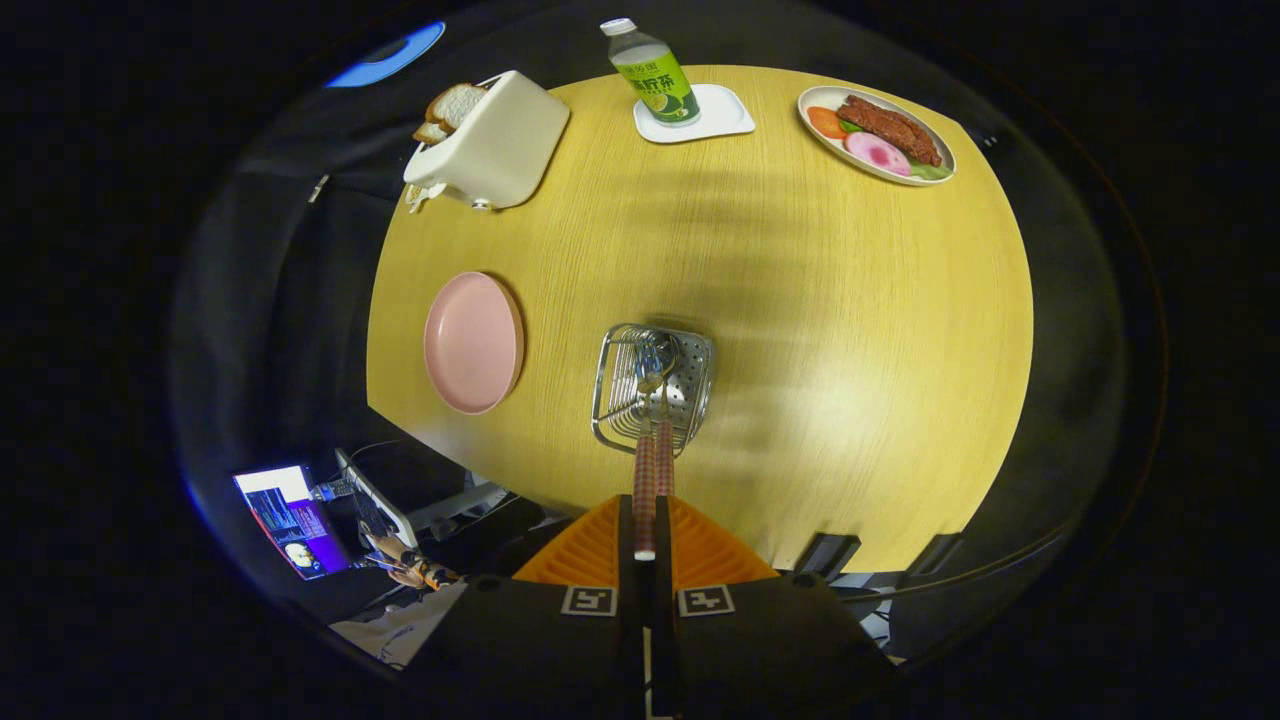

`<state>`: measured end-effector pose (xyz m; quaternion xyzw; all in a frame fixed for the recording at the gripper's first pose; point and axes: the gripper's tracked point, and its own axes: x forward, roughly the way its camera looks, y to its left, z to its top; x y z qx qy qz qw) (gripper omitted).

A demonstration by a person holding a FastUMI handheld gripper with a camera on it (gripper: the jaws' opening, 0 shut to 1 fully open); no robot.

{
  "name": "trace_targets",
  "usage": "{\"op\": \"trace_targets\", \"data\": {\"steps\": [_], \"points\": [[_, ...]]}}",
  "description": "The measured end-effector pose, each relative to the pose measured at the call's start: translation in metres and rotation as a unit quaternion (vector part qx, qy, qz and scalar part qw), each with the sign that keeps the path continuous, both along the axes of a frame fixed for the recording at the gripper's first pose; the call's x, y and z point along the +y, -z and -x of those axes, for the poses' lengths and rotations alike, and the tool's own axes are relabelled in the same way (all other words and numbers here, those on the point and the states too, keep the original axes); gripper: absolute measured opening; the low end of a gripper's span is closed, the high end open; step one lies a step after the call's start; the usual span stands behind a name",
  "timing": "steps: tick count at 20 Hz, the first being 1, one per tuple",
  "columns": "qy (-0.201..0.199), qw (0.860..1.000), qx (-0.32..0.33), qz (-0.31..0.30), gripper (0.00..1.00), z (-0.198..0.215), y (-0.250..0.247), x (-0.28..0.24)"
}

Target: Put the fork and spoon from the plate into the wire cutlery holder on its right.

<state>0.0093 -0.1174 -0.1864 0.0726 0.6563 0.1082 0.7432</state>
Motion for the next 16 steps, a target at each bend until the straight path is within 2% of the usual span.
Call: {"op": "trace_targets", "data": {"steps": [3, 6, 7, 8, 9, 10, 12, 13, 14, 16], "points": [[0.004, 1.000, 0.008, 0.003, 0.08, -0.005, 0.004, 0.003], [0.005, 1.000, -0.011, 0.009, 0.16, -0.011, 0.002, 0.004], [0.005, 1.000, -0.020, 0.011, 0.31, -0.015, 0.001, 0.004], [0.005, 1.000, -0.025, 0.008, 0.35, -0.015, -0.001, 0.006], [0.007, 0.999, -0.031, 0.005, 0.49, -0.015, -0.004, 0.008], [0.009, 0.999, -0.038, 0.002, 0.56, -0.015, -0.006, 0.010], [0.012, 0.998, -0.057, -0.009, 0.63, -0.015, -0.013, 0.016], [0.014, 0.997, -0.070, -0.014, 0.85, -0.015, -0.016, 0.020], [0.014, 0.996, -0.081, -0.018, 0.92, -0.016, -0.021, 0.024], [0.018, 0.994, -0.103, -0.021, 0.96, -0.018, -0.028, 0.027]]}}
